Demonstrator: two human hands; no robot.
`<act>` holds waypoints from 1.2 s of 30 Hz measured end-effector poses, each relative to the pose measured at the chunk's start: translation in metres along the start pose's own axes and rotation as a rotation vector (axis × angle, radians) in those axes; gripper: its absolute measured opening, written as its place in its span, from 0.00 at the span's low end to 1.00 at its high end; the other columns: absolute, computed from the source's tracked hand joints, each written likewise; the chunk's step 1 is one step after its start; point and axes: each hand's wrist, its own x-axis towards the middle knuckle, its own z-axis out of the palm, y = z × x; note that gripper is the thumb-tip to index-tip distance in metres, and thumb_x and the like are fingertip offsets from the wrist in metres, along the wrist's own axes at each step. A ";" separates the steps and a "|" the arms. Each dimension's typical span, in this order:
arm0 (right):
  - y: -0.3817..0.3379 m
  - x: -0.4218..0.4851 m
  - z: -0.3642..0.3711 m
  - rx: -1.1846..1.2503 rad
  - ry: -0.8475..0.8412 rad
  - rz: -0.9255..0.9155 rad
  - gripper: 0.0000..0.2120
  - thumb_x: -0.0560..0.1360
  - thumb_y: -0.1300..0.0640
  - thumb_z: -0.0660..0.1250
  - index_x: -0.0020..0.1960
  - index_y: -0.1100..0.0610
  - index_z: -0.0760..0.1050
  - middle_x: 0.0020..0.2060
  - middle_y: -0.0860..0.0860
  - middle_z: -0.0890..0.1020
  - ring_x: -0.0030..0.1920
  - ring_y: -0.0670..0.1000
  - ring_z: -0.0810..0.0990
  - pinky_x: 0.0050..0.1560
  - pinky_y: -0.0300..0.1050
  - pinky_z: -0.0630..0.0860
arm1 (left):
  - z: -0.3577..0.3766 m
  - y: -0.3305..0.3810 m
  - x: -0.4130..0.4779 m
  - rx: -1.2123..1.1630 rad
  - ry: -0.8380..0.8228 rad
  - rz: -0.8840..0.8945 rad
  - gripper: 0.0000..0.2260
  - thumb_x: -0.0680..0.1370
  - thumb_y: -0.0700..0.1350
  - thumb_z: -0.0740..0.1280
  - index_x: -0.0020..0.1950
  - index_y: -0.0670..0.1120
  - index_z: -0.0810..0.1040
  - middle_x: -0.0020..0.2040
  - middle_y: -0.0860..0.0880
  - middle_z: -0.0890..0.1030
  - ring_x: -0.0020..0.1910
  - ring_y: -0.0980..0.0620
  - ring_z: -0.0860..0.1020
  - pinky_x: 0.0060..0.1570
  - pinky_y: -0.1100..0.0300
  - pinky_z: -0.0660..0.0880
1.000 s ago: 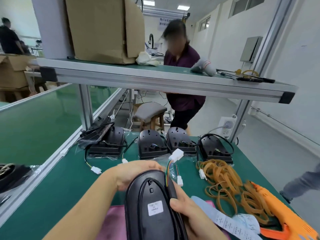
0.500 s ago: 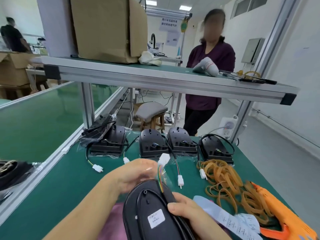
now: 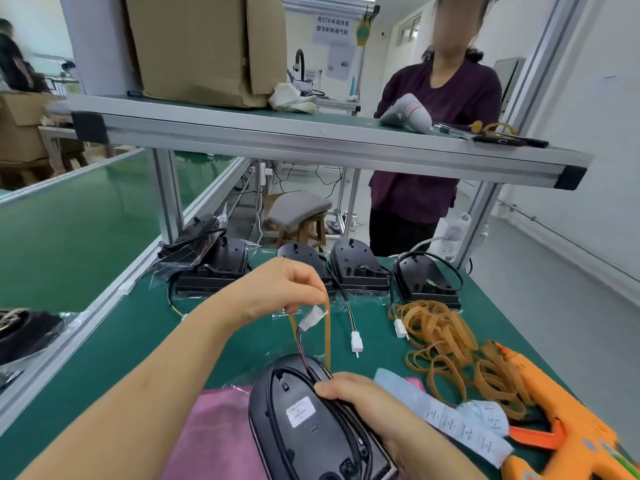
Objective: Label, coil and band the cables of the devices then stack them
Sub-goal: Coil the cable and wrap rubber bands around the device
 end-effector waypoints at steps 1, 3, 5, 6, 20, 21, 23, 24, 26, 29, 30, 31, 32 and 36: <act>0.000 0.000 -0.001 0.000 0.016 -0.001 0.16 0.62 0.45 0.74 0.46 0.52 0.81 0.40 0.47 0.86 0.41 0.46 0.85 0.37 0.35 0.77 | 0.001 0.003 -0.001 0.040 -0.001 0.017 0.03 0.68 0.48 0.71 0.37 0.50 0.83 0.28 0.55 0.76 0.27 0.57 0.69 0.28 0.70 0.66; -0.003 -0.002 -0.001 0.009 0.039 -0.017 0.14 0.67 0.48 0.74 0.49 0.53 0.81 0.38 0.43 0.85 0.37 0.40 0.84 0.32 0.31 0.75 | 0.004 0.006 -0.002 0.074 0.031 0.040 0.02 0.70 0.47 0.72 0.37 0.52 0.84 0.29 0.56 0.78 0.28 0.58 0.70 0.29 0.70 0.67; -0.003 0.000 0.000 0.030 0.033 -0.039 0.18 0.63 0.48 0.74 0.49 0.57 0.81 0.39 0.48 0.86 0.38 0.45 0.84 0.34 0.34 0.76 | 0.009 0.007 -0.004 0.147 0.071 0.112 0.06 0.74 0.44 0.72 0.39 0.53 0.84 0.31 0.56 0.81 0.30 0.61 0.73 0.32 0.71 0.68; -0.003 0.002 0.001 0.048 0.031 -0.035 0.18 0.62 0.49 0.73 0.48 0.58 0.80 0.39 0.50 0.85 0.38 0.49 0.83 0.36 0.37 0.76 | 0.012 0.006 -0.006 0.229 0.091 0.175 0.06 0.75 0.43 0.71 0.41 0.53 0.84 0.33 0.54 0.82 0.31 0.60 0.75 0.35 0.68 0.71; 0.001 -0.017 -0.016 0.567 0.009 -0.151 0.12 0.65 0.55 0.70 0.44 0.61 0.84 0.42 0.63 0.84 0.36 0.59 0.84 0.33 0.49 0.81 | 0.020 -0.029 -0.025 0.684 0.373 0.499 0.12 0.79 0.54 0.57 0.47 0.50 0.76 0.33 0.49 0.79 0.31 0.45 0.76 0.33 0.52 0.76; -0.002 -0.015 -0.019 0.547 0.036 -0.177 0.11 0.67 0.56 0.69 0.45 0.62 0.84 0.41 0.63 0.85 0.36 0.59 0.84 0.33 0.48 0.81 | 0.020 -0.033 -0.026 0.625 0.374 0.474 0.15 0.79 0.55 0.57 0.47 0.47 0.78 0.34 0.49 0.79 0.32 0.46 0.76 0.36 0.52 0.76; -0.001 -0.018 -0.022 0.457 0.060 -0.217 0.12 0.76 0.61 0.61 0.55 0.66 0.78 0.33 0.60 0.84 0.31 0.53 0.83 0.32 0.40 0.80 | 0.021 -0.041 -0.031 0.519 0.390 0.425 0.15 0.78 0.56 0.57 0.47 0.48 0.78 0.35 0.49 0.80 0.33 0.47 0.77 0.39 0.51 0.76; 0.000 -0.023 -0.022 0.466 0.047 -0.214 0.13 0.80 0.64 0.57 0.60 0.66 0.74 0.24 0.56 0.82 0.25 0.47 0.81 0.27 0.36 0.77 | 0.023 -0.044 -0.034 0.481 0.400 0.394 0.13 0.78 0.57 0.58 0.47 0.52 0.77 0.35 0.48 0.79 0.34 0.46 0.76 0.41 0.52 0.75; 0.003 -0.025 -0.021 0.431 0.092 -0.248 0.15 0.80 0.64 0.57 0.64 0.67 0.73 0.24 0.54 0.82 0.28 0.45 0.83 0.33 0.35 0.79 | 0.030 -0.052 -0.039 0.426 0.428 0.325 0.07 0.78 0.56 0.60 0.48 0.55 0.74 0.33 0.46 0.78 0.32 0.44 0.74 0.40 0.55 0.74; -0.004 -0.027 -0.014 0.502 0.184 -0.280 0.20 0.67 0.57 0.69 0.57 0.63 0.78 0.49 0.65 0.83 0.51 0.66 0.81 0.55 0.62 0.76 | 0.042 -0.055 -0.048 0.314 0.482 0.250 0.03 0.78 0.51 0.62 0.44 0.58 0.73 0.28 0.45 0.71 0.28 0.43 0.71 0.31 0.55 0.70; -0.002 -0.026 -0.015 0.521 0.196 -0.310 0.21 0.65 0.57 0.70 0.56 0.63 0.79 0.50 0.65 0.83 0.51 0.67 0.81 0.54 0.63 0.76 | 0.045 -0.055 -0.051 0.298 0.488 0.229 0.03 0.78 0.51 0.62 0.44 0.58 0.72 0.28 0.45 0.70 0.28 0.43 0.72 0.31 0.55 0.70; -0.001 -0.026 -0.016 0.521 0.209 -0.324 0.20 0.64 0.57 0.70 0.55 0.63 0.79 0.49 0.64 0.83 0.47 0.65 0.82 0.51 0.61 0.78 | 0.048 -0.053 -0.054 0.288 0.489 0.221 0.03 0.78 0.51 0.61 0.43 0.58 0.72 0.28 0.45 0.69 0.28 0.43 0.73 0.33 0.54 0.71; -0.003 -0.022 -0.017 0.507 0.229 -0.319 0.18 0.65 0.58 0.70 0.54 0.63 0.79 0.46 0.63 0.84 0.43 0.62 0.83 0.45 0.56 0.80 | 0.050 -0.050 -0.057 0.290 0.487 0.218 0.03 0.78 0.52 0.61 0.44 0.57 0.71 0.28 0.46 0.70 0.28 0.44 0.74 0.34 0.53 0.73; -0.003 -0.016 -0.014 0.434 0.293 -0.286 0.09 0.72 0.60 0.69 0.50 0.62 0.77 0.37 0.57 0.85 0.34 0.53 0.83 0.32 0.44 0.79 | 0.056 -0.031 -0.063 0.411 0.496 0.239 0.08 0.77 0.57 0.55 0.46 0.54 0.68 0.27 0.50 0.69 0.29 0.47 0.72 0.32 0.52 0.76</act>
